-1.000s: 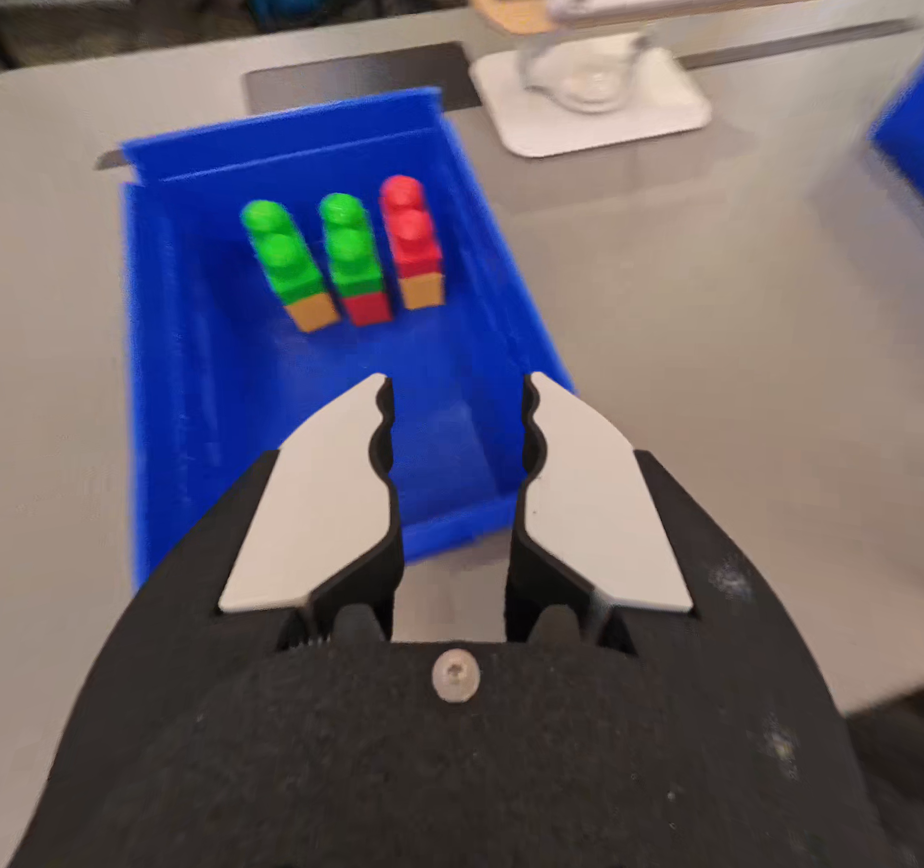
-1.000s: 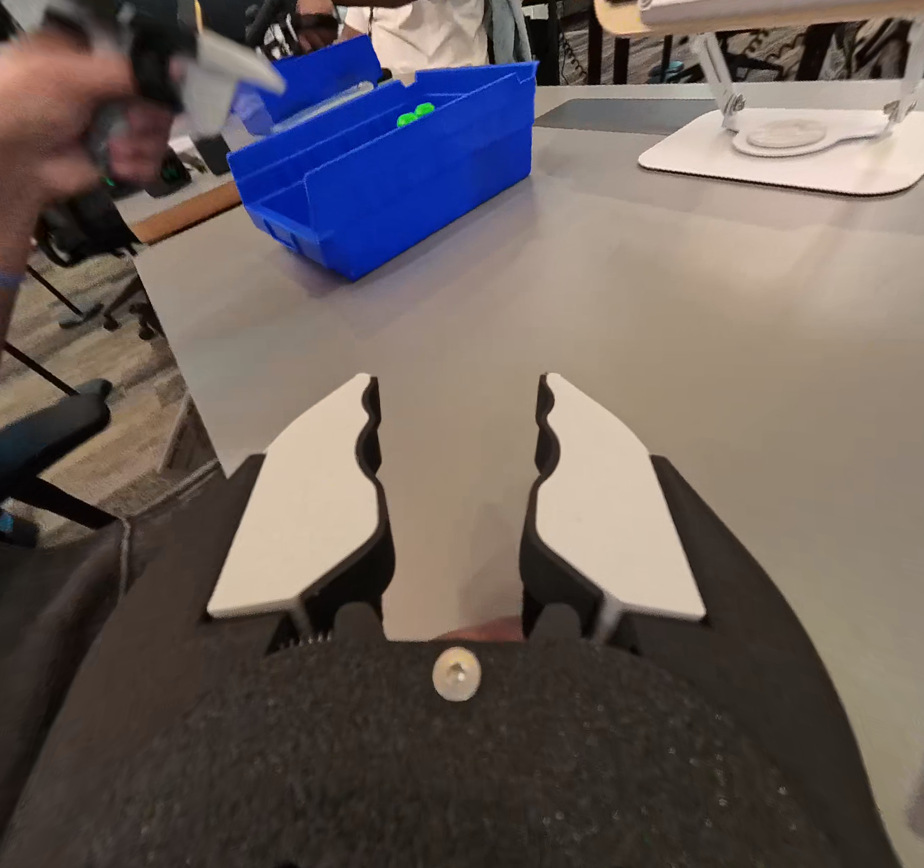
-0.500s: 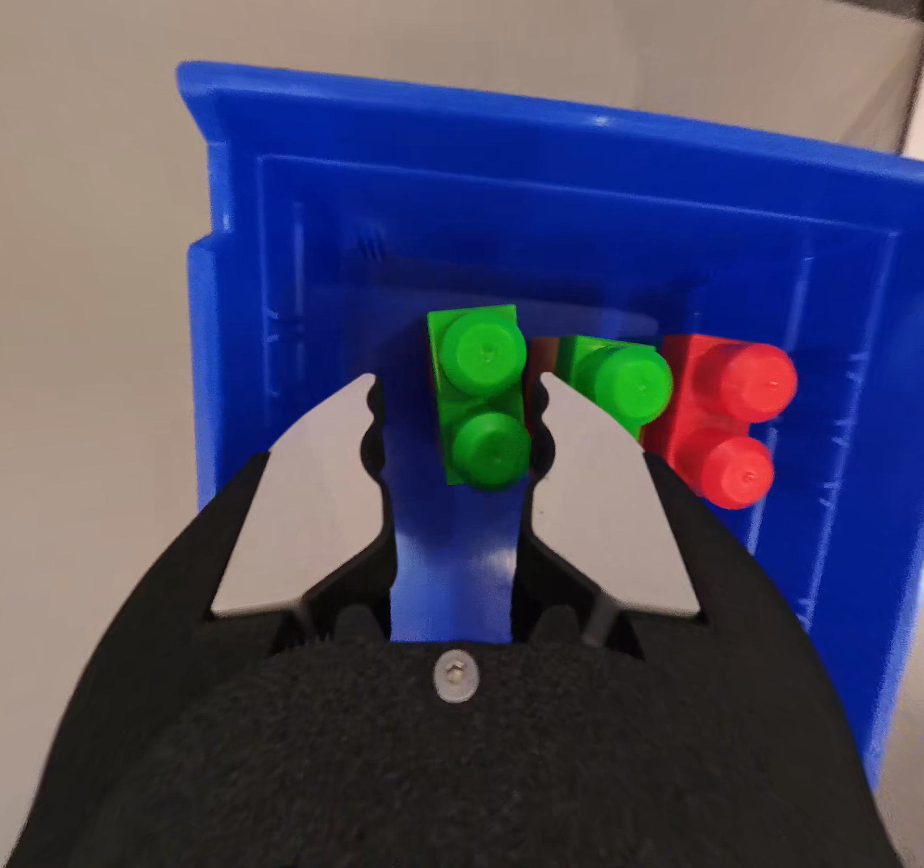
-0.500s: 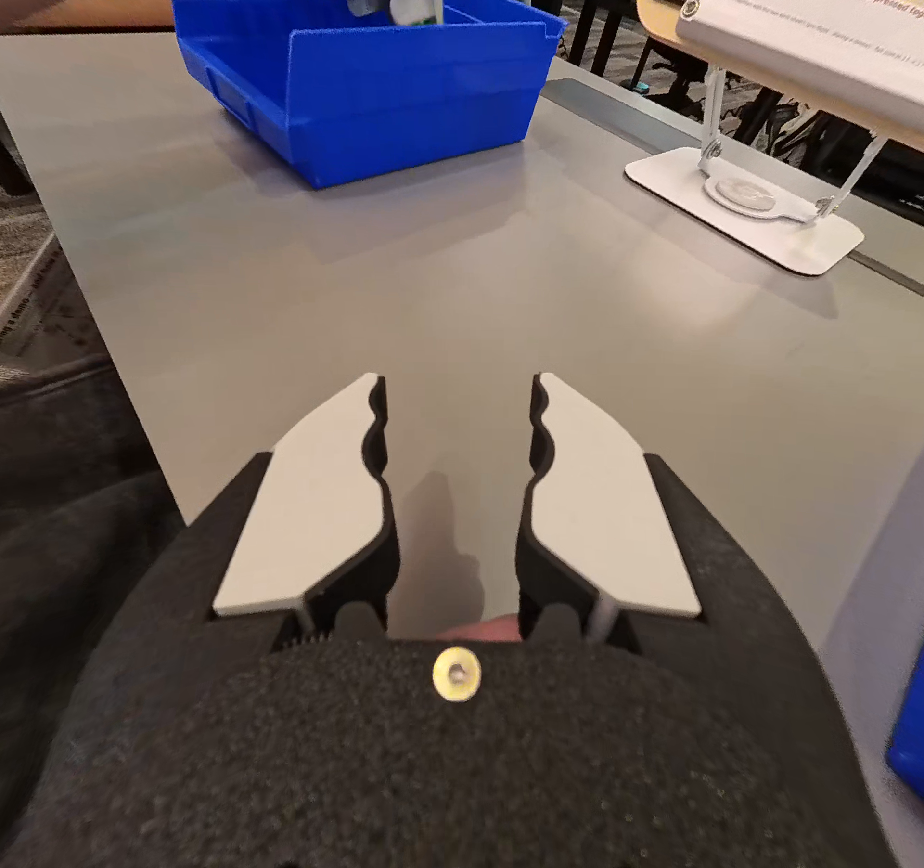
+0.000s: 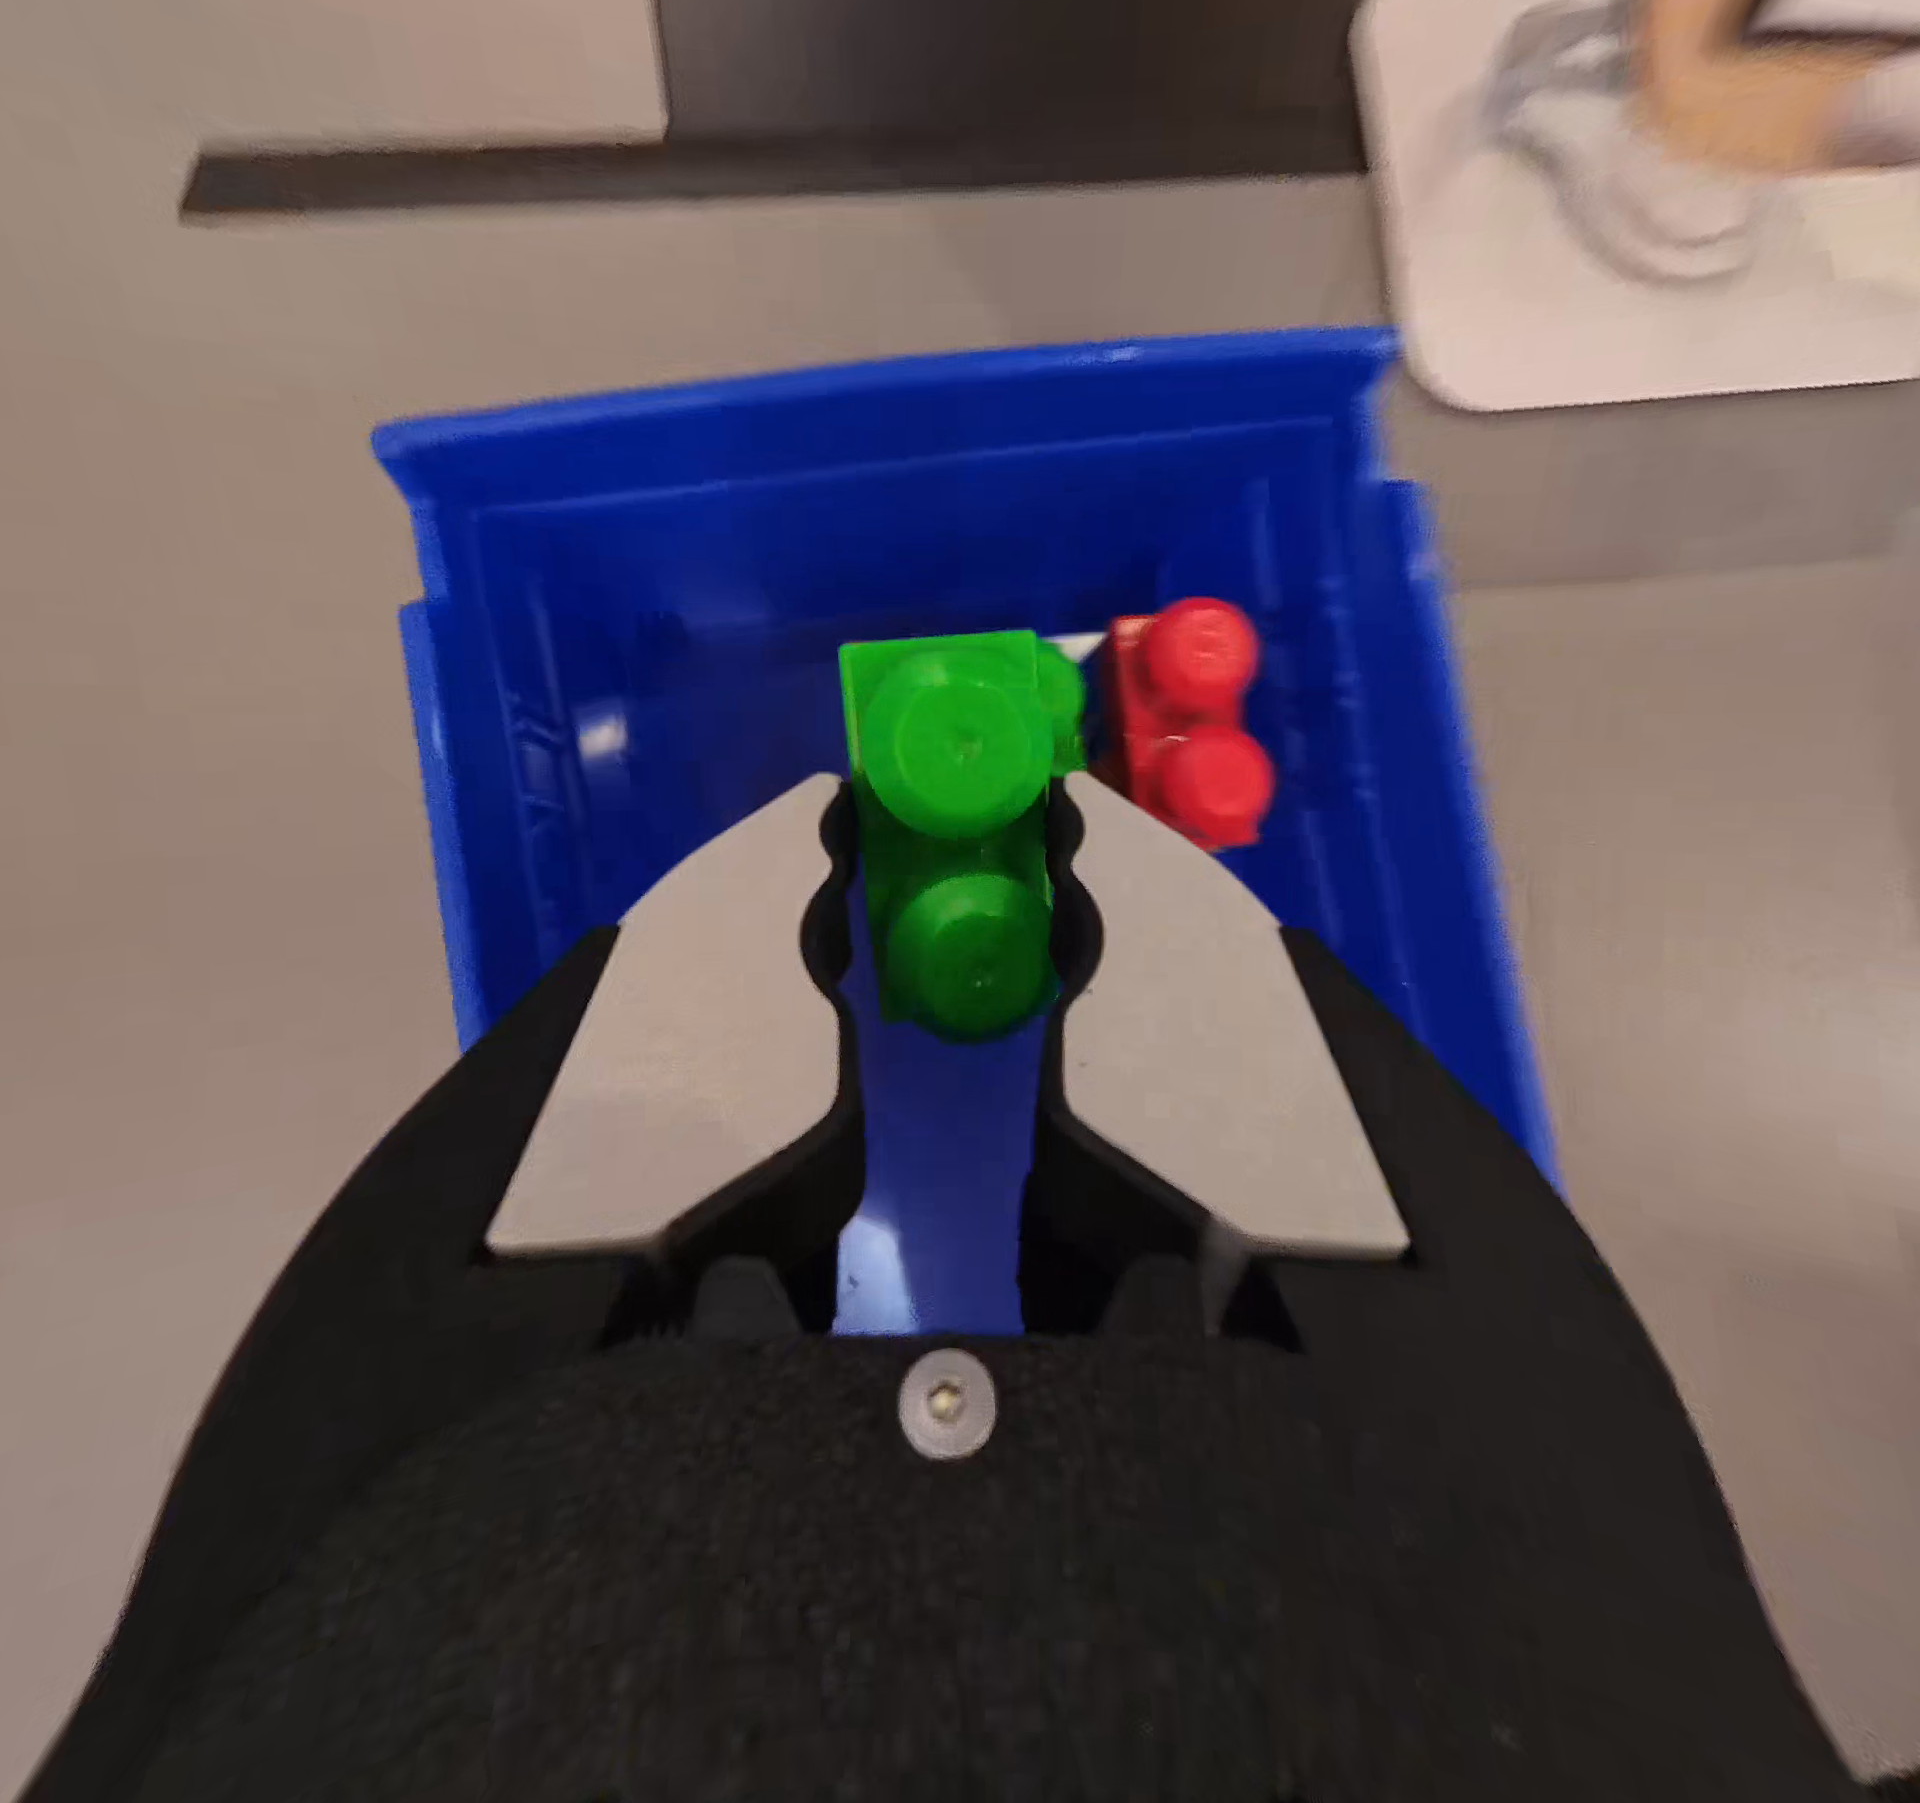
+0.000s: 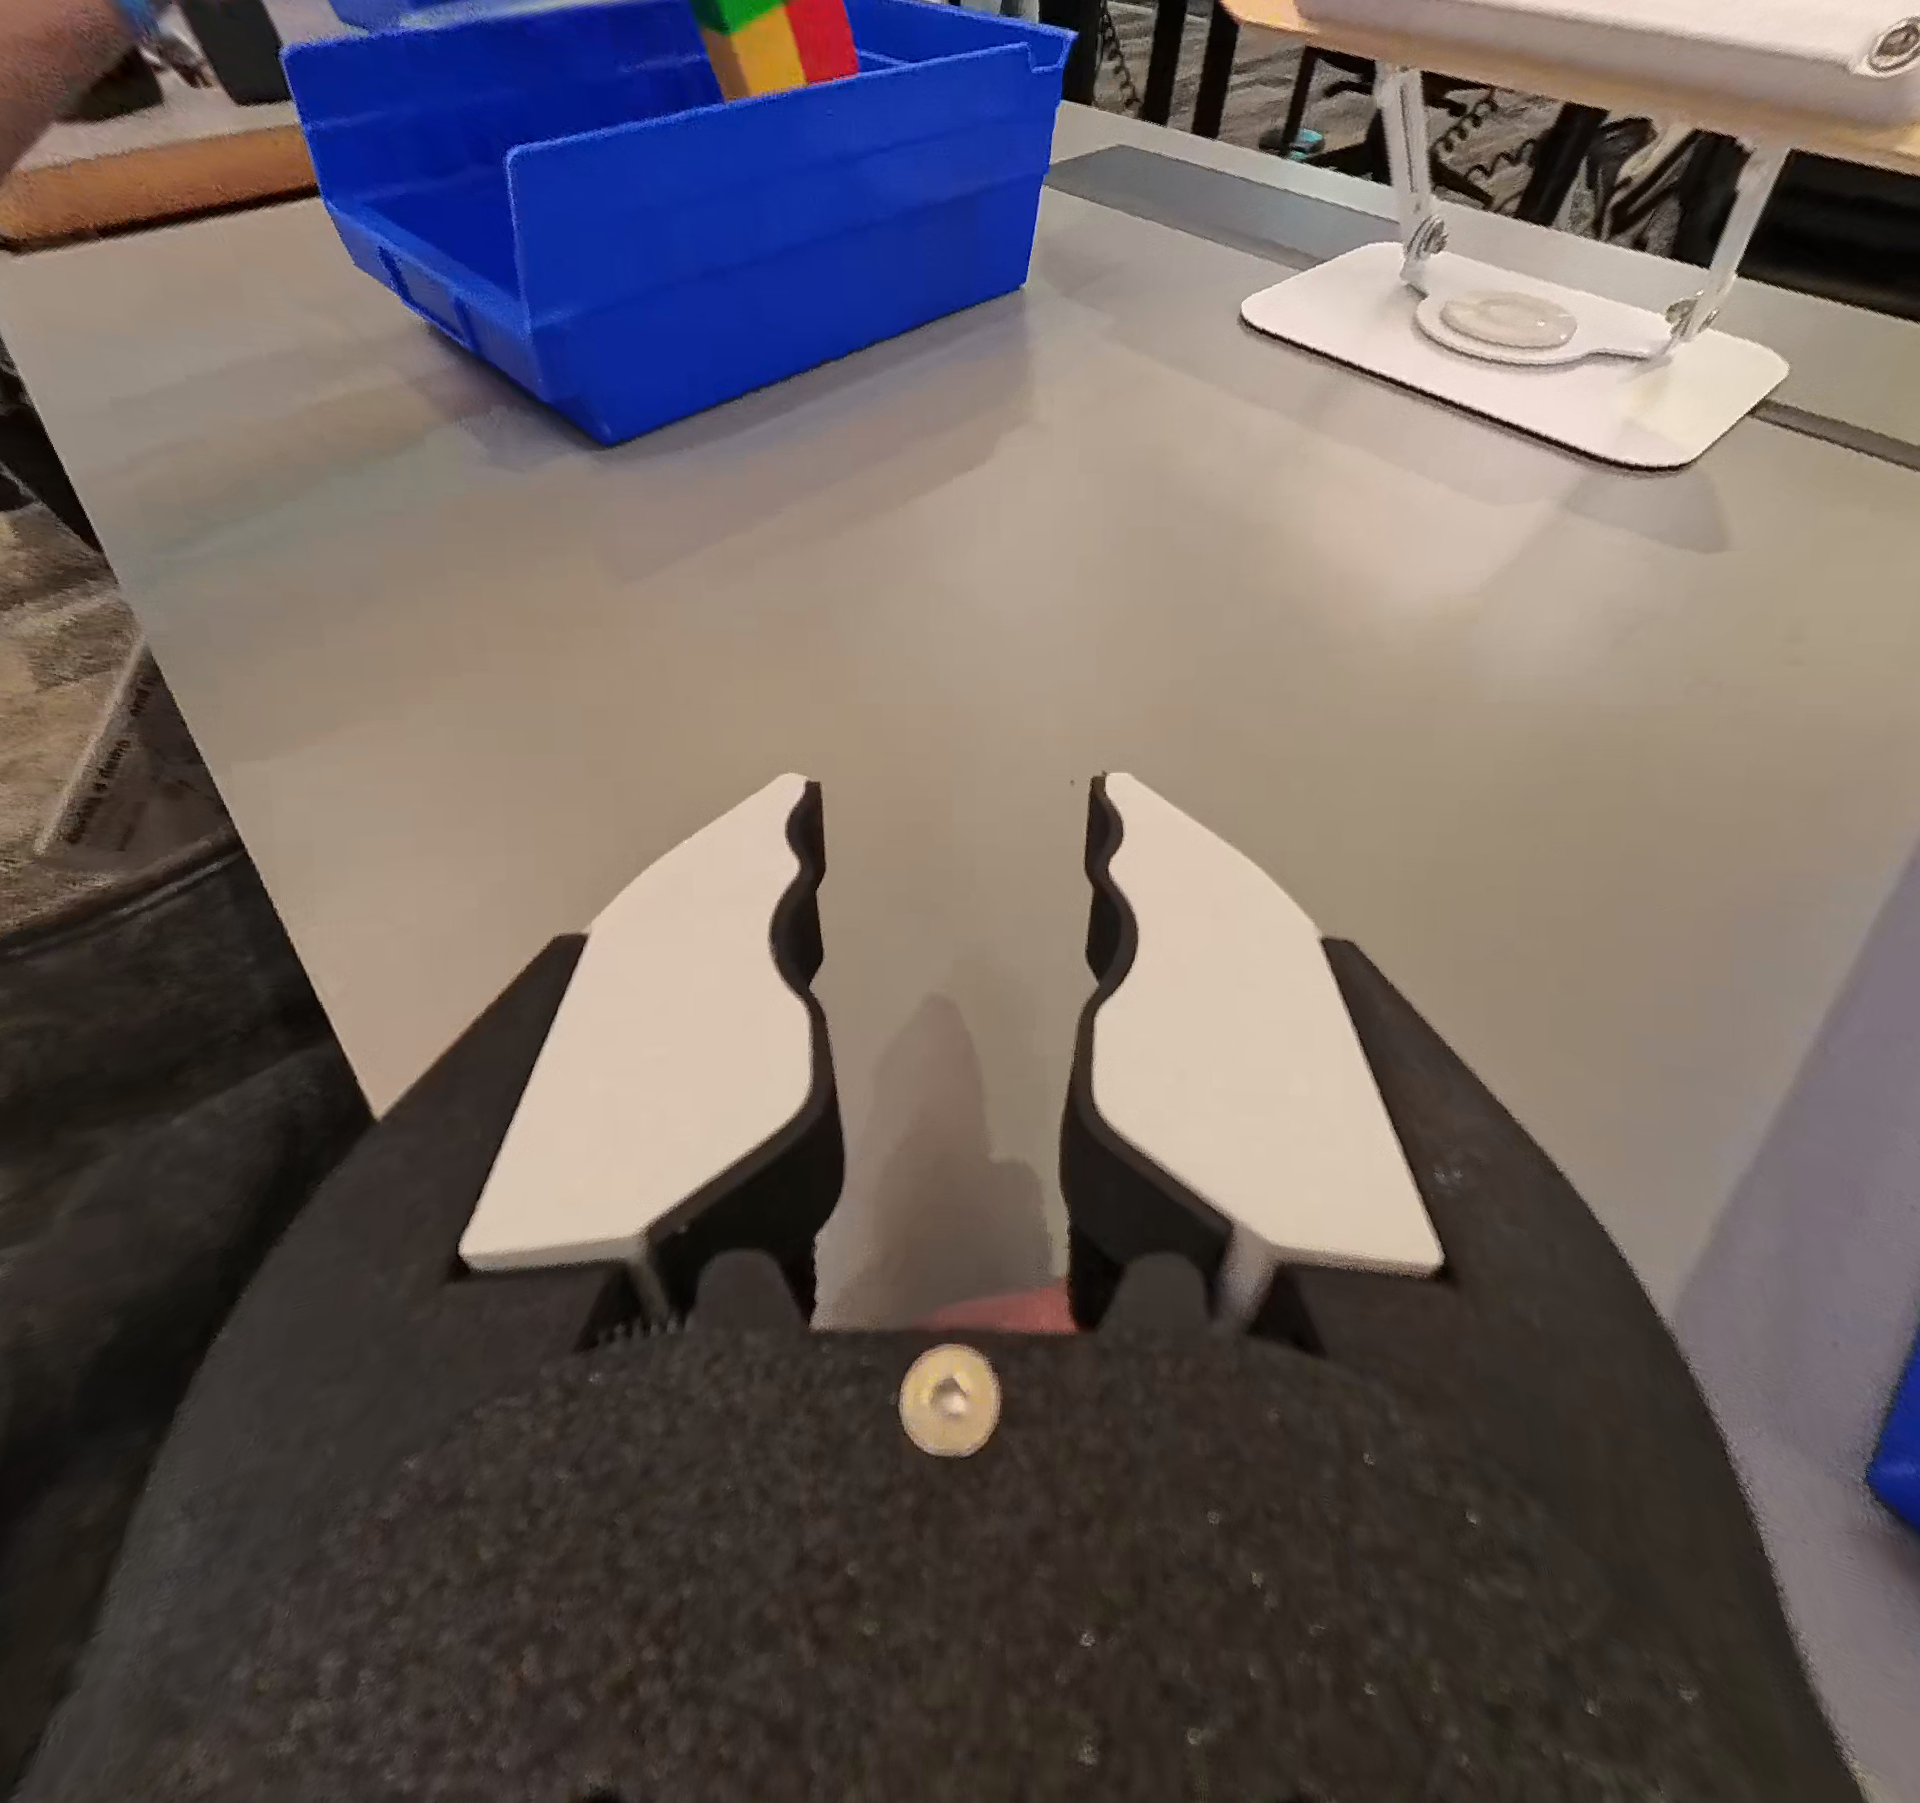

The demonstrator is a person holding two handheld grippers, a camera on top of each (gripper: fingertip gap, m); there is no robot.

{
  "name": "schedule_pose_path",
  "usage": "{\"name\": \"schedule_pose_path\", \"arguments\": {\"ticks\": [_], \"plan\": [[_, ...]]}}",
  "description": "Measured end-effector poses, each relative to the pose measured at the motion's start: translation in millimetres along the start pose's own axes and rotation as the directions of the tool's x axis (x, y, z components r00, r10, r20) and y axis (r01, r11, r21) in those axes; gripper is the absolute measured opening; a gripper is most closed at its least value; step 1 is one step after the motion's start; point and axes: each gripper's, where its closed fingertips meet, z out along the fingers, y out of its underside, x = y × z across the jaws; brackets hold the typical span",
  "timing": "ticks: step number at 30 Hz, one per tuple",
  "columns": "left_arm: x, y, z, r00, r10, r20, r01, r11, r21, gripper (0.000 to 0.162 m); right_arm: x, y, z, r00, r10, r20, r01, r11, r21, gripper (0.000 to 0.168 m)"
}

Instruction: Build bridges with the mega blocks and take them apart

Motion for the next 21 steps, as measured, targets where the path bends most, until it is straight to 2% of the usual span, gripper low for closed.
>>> {"name": "schedule_pose_path", "arguments": {"ticks": [5, 7, 9, 11, 15, 18, 21], "plan": [[50, -1, -84, 0.967, 0.115, -0.225, -0.053, 0.963, 0.264, 0.034, 3, -2, -1, 0.996, 0.077, 0.036, -0.078, 0.997, 0.023, 0.048], [79, 3, -117, 0.919, 0.209, -0.335, -0.067, 0.919, 0.389, 0.034, 3, -7, 0, 0.990, 0.119, 0.080, -0.123, 0.991, 0.050, 0.048], [120, 15, -145, 0.807, 0.286, -0.516, -0.022, 0.889, 0.458, 0.034, 0, -21, 3, 0.969, 0.185, 0.161, -0.201, 0.975, 0.092, 0.049], [165, 32, -169, 0.635, 0.352, -0.688, 0.031, 0.878, 0.478, 0.034, -6, -48, 7, 0.929, 0.237, 0.285, -0.279, 0.953, 0.116, 0.054], [243, 75, -189, 0.336, 0.424, -0.841, 0.037, 0.886, 0.462, 0.034, -24, -123, 9, 0.770, 0.271, 0.577, -0.445, 0.876, 0.183, 0.058], [282, 103, -183, 0.226, 0.421, -0.879, 0.012, 0.901, 0.435, 0.034, -43, -150, 22, 0.665, 0.257, 0.702, -0.472, 0.873, 0.128, 0.066], [299, 120, -170, 0.192, 0.378, -0.906, -0.013, 0.924, 0.383, 0.034, -57, -147, 37, 0.652, 0.254, 0.714, -0.442, 0.893, 0.086, 0.062]]}}
